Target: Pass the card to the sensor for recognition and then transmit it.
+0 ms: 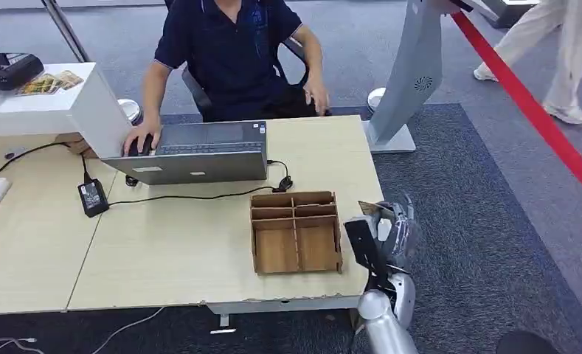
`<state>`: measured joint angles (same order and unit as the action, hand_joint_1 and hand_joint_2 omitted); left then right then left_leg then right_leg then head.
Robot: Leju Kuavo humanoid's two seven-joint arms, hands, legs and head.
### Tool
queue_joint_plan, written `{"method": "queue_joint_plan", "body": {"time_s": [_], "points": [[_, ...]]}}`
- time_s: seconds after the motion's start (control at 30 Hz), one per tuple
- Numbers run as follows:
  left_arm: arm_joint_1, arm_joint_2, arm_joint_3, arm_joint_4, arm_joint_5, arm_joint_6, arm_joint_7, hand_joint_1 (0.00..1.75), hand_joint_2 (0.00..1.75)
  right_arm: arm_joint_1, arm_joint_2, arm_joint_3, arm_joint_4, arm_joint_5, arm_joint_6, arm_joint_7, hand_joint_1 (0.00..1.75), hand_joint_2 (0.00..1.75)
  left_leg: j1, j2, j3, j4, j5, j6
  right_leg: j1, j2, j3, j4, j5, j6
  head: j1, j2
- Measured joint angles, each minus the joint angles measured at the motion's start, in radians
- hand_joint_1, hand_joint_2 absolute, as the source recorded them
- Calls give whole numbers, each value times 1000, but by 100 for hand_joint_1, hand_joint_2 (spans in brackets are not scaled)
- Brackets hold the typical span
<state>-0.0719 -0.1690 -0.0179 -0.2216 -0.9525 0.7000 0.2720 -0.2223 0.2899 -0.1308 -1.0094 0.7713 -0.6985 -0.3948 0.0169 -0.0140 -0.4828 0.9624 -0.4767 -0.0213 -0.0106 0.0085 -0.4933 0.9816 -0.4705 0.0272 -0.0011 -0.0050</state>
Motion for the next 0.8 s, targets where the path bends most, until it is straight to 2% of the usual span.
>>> {"method": "queue_joint_plan", "body": {"time_s": [0.27,0.8], "points": [[0,0,0,0,-4,0,1,0,0,7,0,-60,35,15,0,-2,175,175,0,0,0,0,0,0,0,0,0,0,0,0,0,0],[1,0,3,0,-6,0,6,0,0,8,1,-104,81,34,0,-2,175,175,0,0,0,0,0,0,0,0,0,0,0,0,0,0]]}}
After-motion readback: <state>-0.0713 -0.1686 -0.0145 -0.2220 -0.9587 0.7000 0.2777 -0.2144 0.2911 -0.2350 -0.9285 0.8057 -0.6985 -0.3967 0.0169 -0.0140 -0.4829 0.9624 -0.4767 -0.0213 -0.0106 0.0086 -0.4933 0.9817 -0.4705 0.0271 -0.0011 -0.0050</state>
